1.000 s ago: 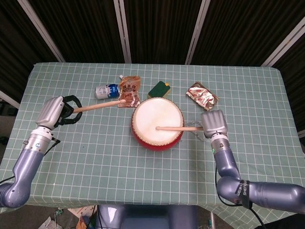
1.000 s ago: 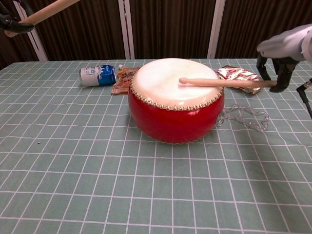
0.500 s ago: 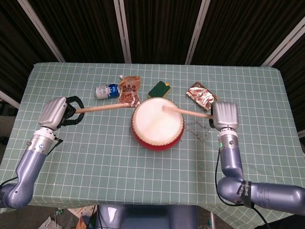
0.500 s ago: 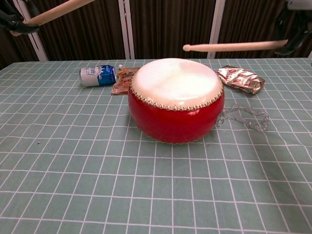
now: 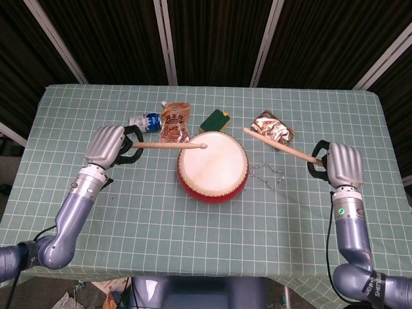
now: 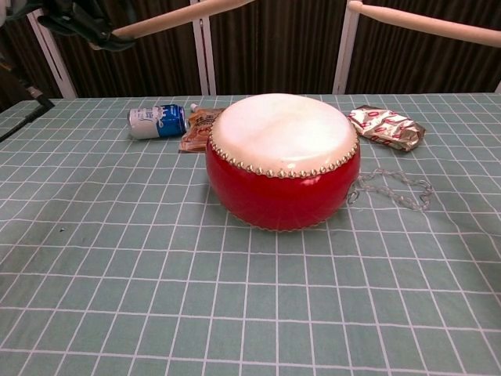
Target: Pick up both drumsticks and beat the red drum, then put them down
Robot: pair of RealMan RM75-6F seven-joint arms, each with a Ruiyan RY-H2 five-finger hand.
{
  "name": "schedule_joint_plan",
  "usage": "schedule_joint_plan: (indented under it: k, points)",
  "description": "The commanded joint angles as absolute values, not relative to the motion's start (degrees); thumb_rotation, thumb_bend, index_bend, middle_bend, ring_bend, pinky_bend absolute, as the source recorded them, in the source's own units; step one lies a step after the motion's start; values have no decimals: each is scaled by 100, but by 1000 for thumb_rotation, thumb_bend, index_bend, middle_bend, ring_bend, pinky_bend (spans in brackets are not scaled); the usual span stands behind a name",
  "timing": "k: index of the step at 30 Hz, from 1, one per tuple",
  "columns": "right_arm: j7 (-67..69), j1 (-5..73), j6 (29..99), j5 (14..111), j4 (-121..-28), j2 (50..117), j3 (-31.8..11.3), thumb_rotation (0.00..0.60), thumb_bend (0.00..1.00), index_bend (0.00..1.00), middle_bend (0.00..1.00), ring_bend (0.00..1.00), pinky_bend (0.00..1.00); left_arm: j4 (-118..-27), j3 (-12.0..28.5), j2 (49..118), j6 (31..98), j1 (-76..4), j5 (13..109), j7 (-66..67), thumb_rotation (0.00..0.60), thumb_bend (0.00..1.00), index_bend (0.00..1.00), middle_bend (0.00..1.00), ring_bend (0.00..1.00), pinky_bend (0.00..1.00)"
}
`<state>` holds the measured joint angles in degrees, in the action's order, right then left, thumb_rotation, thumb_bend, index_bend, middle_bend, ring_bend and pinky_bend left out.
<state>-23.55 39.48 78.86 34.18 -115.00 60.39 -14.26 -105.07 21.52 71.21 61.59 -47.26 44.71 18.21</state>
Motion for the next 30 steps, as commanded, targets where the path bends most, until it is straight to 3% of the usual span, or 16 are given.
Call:
schedule_joint_plan:
  k: [1,12,18,22,26,30]
  points:
    - [-2002,3712,7744,3689,-11438,5906,-1381,600,619,985,1000,1000,1000,-10329,2251,7412,6271,-5086,4106,2278,600,543,778,1000,1000,1000]
    - [-1387,3375,7433,4077,-11300,5729,-1427,600,620,985,1000,1000,1000,-10330,2656,7850,6638,-5726,3782,2758,600,543,778,1000,1000,1000]
    - [-1282,3338,7293,4101,-11233,5714,-1478,600,620,985,1000,1000,1000,-10072,2607,8036,6484,-6086,3403,3204,600,544,778,1000,1000,1000]
    - [-1266,3344,7177,4053,-11112,5747,-1504,600,620,985,1000,1000,1000,-9705,2380,8244,6223,-6382,2880,3694,600,546,780,1000,1000,1000]
    - [-1361,3369,7112,4062,-10980,5810,-1483,600,620,985,1000,1000,1000,-9049,1875,8543,5862,-6789,2064,4620,600,552,782,1000,1000,1000]
    - [-1397,3388,7028,4019,-10898,5875,-1487,600,620,985,1000,1000,1000,-8533,1227,8763,5636,-7417,426,6273,600,556,789,1000,1000,1000]
